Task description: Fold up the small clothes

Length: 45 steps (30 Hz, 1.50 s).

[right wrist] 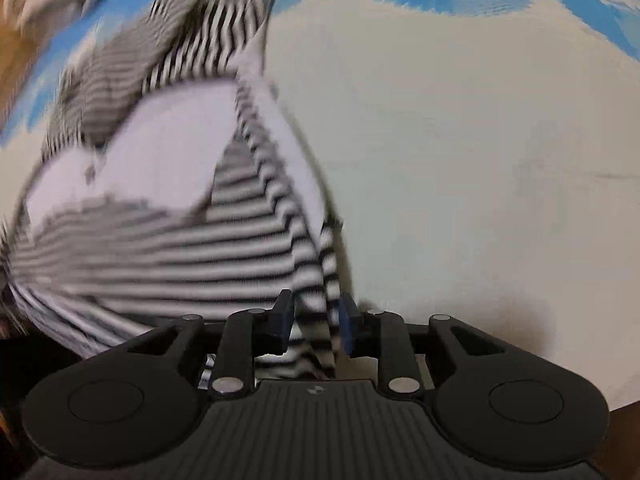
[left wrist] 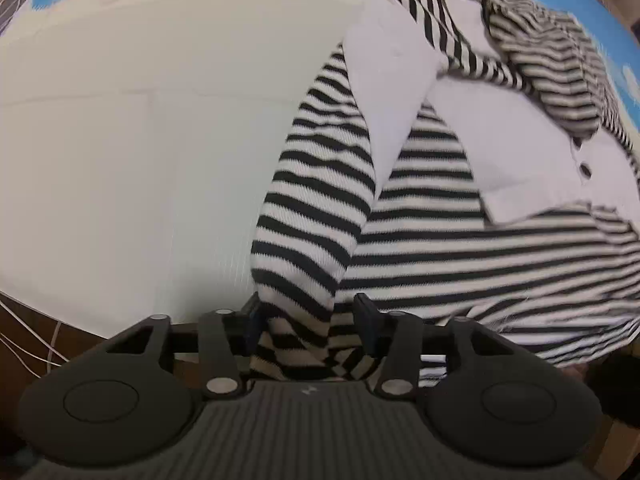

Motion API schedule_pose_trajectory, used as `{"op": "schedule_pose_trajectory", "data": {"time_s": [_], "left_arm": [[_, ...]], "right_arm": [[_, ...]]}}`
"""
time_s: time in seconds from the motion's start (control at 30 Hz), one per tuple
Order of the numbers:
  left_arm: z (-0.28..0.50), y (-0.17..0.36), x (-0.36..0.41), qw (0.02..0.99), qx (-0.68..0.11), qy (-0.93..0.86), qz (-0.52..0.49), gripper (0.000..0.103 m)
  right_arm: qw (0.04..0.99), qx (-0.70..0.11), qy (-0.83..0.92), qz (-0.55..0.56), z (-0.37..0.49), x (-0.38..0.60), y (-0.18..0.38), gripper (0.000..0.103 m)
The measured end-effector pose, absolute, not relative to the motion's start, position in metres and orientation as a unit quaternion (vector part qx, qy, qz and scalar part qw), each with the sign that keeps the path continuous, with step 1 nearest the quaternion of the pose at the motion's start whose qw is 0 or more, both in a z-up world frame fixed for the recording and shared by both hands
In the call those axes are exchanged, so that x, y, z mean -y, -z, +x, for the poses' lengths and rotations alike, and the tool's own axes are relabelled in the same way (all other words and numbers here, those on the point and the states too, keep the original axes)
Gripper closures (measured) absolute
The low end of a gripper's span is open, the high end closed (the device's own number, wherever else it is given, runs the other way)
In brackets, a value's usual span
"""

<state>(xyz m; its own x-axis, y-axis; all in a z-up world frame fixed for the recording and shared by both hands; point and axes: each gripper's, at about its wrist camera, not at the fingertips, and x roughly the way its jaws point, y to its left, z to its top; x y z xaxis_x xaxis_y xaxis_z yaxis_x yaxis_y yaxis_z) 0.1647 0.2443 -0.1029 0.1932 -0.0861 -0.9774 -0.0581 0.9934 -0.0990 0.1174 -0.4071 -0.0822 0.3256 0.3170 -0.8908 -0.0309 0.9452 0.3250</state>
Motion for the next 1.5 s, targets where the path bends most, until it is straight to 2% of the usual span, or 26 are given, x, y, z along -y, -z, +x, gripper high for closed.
{"op": "schedule_pose_trajectory", "data": {"time_s": [0.17,0.23,0.4,0.47,0.5,0.57,0.6,0.63,0.7,0.83,1.2,1.5], "left_arm": [[0.165,0.107,-0.240,0.763,-0.645,0.010,-0.047,0.047],[0.166,0.113,-0.235,0.759,-0.650,0.013,-0.042,0.043],[0.165,0.122,-0.234,0.750,-0.660,0.012,-0.031,0.043],[0.164,0.124,-0.233,0.748,-0.663,0.013,-0.028,0.043],[0.164,0.125,-0.232,0.747,-0.664,0.015,-0.026,0.043],[0.164,0.127,-0.230,0.745,-0.666,0.021,-0.021,0.046],[0.163,0.128,-0.228,0.746,-0.666,0.025,-0.017,0.063],[0.163,0.127,-0.227,0.748,-0.663,0.028,-0.011,0.088],[0.163,0.121,-0.227,0.758,-0.651,0.036,-0.020,0.099],[0.158,0.095,-0.223,0.786,-0.615,0.055,-0.031,0.099],[0.122,0.017,-0.184,0.833,-0.540,0.123,-0.009,0.100],[0.082,-0.031,-0.188,0.836,-0.519,0.178,-0.009,0.100]], "right_arm": [[0.797,-0.582,-0.103,0.120,0.114,0.411,0.086,0.054],[0.789,-0.596,-0.109,0.103,0.113,0.406,0.092,0.052],[0.775,-0.619,-0.110,0.068,0.108,0.392,0.104,0.052],[0.773,-0.621,-0.113,0.060,0.108,0.390,0.106,0.055],[0.772,-0.622,-0.116,0.059,0.108,0.389,0.106,0.059],[0.771,-0.621,-0.126,0.061,0.109,0.385,0.107,0.088],[0.770,-0.621,-0.133,0.066,0.109,0.385,0.107,0.092],[0.770,-0.619,-0.138,0.068,0.109,0.384,0.106,0.096],[0.776,-0.607,-0.147,0.086,0.111,0.388,0.099,0.097],[0.803,-0.557,-0.143,0.156,0.115,0.409,0.071,0.098],[0.835,-0.481,-0.168,0.206,0.074,0.468,0.011,0.098],[0.840,-0.470,-0.158,0.219,0.004,0.525,-0.006,0.098]]}}
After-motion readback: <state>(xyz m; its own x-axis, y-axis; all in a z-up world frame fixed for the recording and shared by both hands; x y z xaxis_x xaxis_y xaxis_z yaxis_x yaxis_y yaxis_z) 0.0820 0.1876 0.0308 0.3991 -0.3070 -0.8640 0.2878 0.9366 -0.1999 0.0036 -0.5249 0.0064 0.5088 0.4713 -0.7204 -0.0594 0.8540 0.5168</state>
